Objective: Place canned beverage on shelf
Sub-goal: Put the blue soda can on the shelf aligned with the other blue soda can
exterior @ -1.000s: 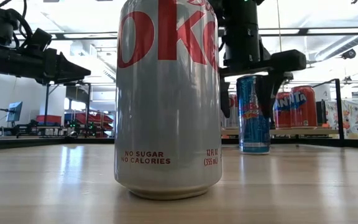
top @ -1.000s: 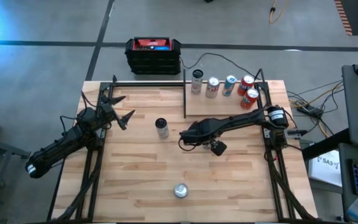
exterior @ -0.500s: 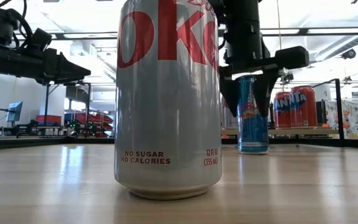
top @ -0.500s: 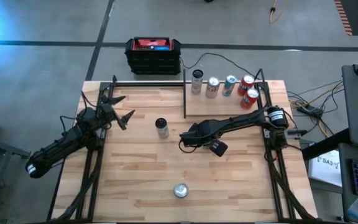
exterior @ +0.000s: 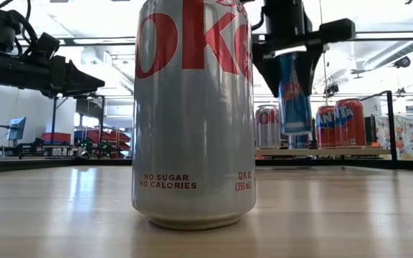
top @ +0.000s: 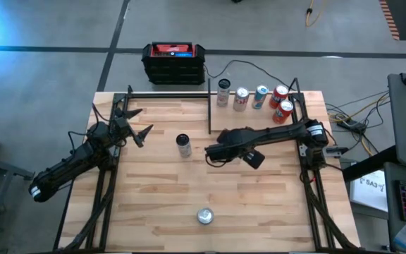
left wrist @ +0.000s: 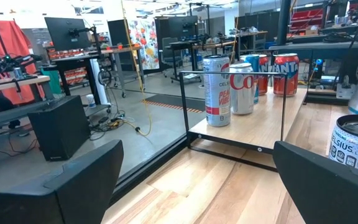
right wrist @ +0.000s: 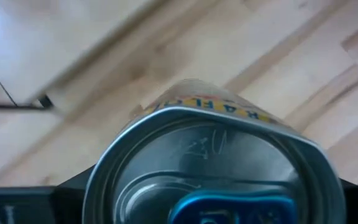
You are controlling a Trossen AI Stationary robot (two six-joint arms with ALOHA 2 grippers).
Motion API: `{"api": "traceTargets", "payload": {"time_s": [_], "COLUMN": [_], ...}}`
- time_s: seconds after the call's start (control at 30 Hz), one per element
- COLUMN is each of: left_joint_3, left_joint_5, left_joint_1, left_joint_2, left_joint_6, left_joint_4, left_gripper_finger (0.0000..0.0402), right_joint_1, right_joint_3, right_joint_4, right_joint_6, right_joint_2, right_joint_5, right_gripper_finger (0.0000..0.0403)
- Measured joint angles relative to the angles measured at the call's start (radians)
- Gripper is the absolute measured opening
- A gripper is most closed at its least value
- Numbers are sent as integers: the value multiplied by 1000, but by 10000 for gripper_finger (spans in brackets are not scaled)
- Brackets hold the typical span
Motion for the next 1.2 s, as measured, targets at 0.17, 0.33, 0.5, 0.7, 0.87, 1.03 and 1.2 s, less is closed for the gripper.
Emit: {"api": "traceTargets", "payload": {"time_s": [0.17, 0.33, 0.5, 0.7, 0.87, 1.03, 1.2], "left_joint_3": [0, 0, 0, 0, 0, 0, 0], "left_joint_5": [0, 0, 0, 0, 0, 0, 0], "left_joint_1": [0, 0, 0, 0, 0, 0, 0], "left_joint_2": [0, 0, 0, 0, 0, 0, 0], "left_joint_6": [0, 0, 0, 0, 0, 0, 0], "left_joint_4": [0, 0, 0, 0, 0, 0, 0], "left_gripper_finger": [398, 398, 398, 398, 398, 398, 398], "right_joint_1": [-23, -63, -104, -157, -205, -244, -219], "right_joint_3": [-6, -17, -20, -20, -21, -21, -23], "right_joint_4": [-9, -6, 0, 59, 130, 169, 171], "right_joint_6": [15, -56, -120, -206, -282, -386, -420], "right_joint_2": [-18, -19, -19, -19, -19, -19, -5], "right_joint_5": [37, 71, 98, 104, 90, -80, -182], "right_gripper_finger": [226, 226, 226, 226, 226, 226, 226]}}
